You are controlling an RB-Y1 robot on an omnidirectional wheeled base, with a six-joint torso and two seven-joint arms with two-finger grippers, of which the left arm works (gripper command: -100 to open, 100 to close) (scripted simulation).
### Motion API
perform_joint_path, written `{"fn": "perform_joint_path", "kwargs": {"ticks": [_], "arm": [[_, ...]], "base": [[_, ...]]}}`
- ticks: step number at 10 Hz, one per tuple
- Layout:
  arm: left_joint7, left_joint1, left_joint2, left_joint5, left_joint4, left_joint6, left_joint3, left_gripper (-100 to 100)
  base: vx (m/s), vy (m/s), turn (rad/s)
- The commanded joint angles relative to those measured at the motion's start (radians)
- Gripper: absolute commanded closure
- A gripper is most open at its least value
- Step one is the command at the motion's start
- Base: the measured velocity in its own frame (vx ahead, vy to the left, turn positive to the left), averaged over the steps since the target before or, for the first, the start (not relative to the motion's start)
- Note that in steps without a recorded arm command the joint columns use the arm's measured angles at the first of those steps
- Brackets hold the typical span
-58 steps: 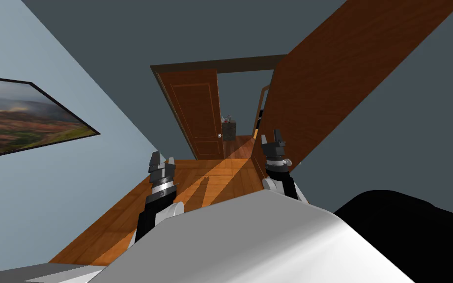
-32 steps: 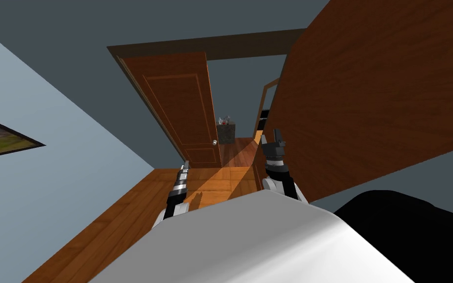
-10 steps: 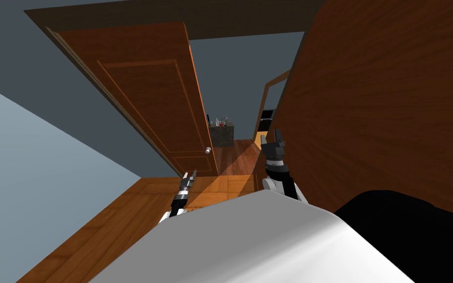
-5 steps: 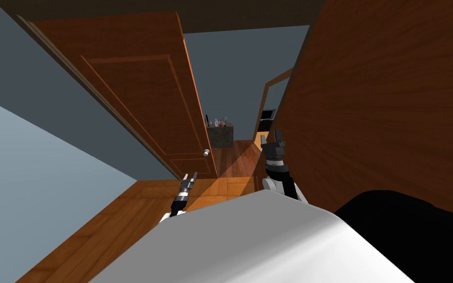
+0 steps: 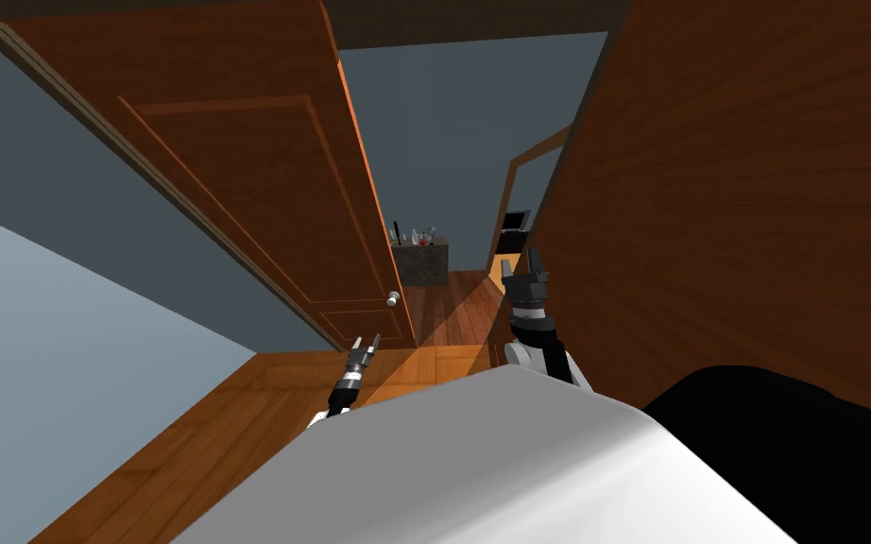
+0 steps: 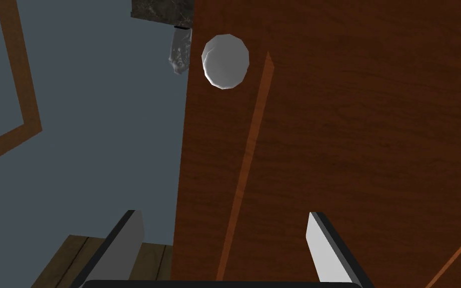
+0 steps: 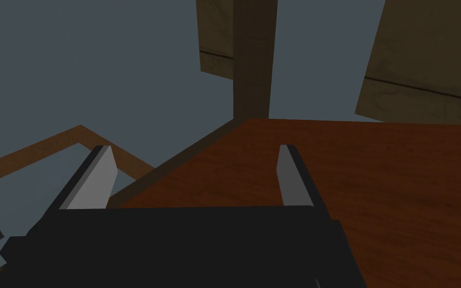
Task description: Pull the door open
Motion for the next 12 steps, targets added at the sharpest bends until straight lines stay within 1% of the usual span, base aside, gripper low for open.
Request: {"fn": "perform_joint_path", "kwargs": {"ticks": [1,2,3,4,5,8,9,12], "arm": [[-0.027,-0.014,0.006,-0.009,0.038,-0.013,0.001,-100],[-0.036,-0.019,0.007,-0.013,0.053,-0.019,0.002,-100],[-0.055,-0.028,0.011,-0.02,0.082,-0.029,0.003,-100],[-0.065,-0.033,0.013,-0.023,0.096,-0.034,0.004,-100],[-0.082,-0.042,0.016,-0.029,0.123,-0.044,0.005,-100],[-0.121,-0.061,0.024,-0.043,0.183,-0.066,0.007,-100],[-0.111,-0.06,0.024,-0.04,0.176,-0.063,0.007,-100],[-0.118,-0.066,0.022,-0.038,0.184,-0.064,0.009,-100]], "base": [[0.157,-0.043,0.011],[0.114,-0.044,0.004],[0.13,-0.047,-0.01],[0.136,-0.043,0.0],[0.126,-0.029,0.008],[0.132,-0.032,-0.002],[0.058,-0.017,0.007],[0.002,0.15,-0.065]]}}
